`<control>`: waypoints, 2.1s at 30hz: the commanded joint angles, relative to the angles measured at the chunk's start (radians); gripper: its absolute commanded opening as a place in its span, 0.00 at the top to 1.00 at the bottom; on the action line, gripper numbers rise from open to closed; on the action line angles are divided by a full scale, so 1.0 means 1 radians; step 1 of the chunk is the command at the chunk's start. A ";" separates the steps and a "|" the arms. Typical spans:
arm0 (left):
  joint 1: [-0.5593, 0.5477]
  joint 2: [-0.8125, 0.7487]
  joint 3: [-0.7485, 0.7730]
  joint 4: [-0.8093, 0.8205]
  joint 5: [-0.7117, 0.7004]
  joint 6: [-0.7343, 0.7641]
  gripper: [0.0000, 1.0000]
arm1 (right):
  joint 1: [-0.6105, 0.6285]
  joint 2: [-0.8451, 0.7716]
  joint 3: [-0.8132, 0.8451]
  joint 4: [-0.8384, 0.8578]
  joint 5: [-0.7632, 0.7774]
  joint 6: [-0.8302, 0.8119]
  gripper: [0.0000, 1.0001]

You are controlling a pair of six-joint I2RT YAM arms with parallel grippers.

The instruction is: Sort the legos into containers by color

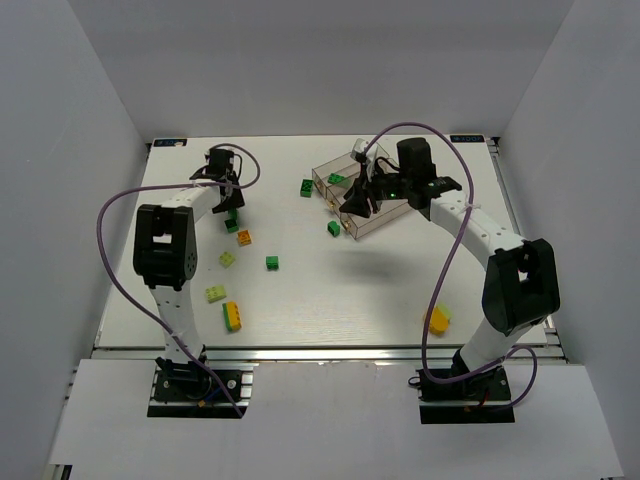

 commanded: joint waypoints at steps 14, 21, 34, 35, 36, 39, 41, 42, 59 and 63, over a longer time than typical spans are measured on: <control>-0.004 -0.047 0.090 -0.007 0.089 -0.062 0.82 | -0.009 -0.038 0.020 -0.002 0.049 -0.009 0.53; -0.046 -0.116 0.079 0.150 0.361 -0.221 0.90 | -0.064 -0.069 -0.005 0.037 0.119 0.097 0.94; -0.208 0.074 0.272 0.433 0.547 -0.553 0.90 | -0.128 -0.120 -0.064 0.052 0.134 0.135 0.96; -0.216 0.109 0.293 0.431 0.545 -0.561 0.90 | -0.135 -0.121 -0.066 0.053 0.133 0.137 0.95; -0.220 0.127 0.315 0.430 0.541 -0.580 0.90 | -0.138 -0.124 -0.069 0.053 0.132 0.137 0.95; -0.239 0.192 0.387 0.425 0.524 -0.614 0.90 | -0.145 -0.129 -0.077 0.053 0.131 0.138 0.94; -0.251 0.220 0.432 0.416 0.508 -0.623 0.89 | -0.147 -0.131 -0.083 0.056 0.131 0.138 0.94; -0.254 0.244 0.444 0.412 0.504 -0.634 0.89 | -0.150 -0.134 -0.084 0.056 0.131 0.138 0.94; -0.297 0.312 0.528 0.312 0.427 -0.611 0.80 | -0.171 -0.129 -0.086 0.058 0.132 0.138 0.85; -0.300 0.309 0.527 0.307 0.422 -0.610 0.75 | -0.174 -0.124 -0.083 0.060 0.134 0.137 0.84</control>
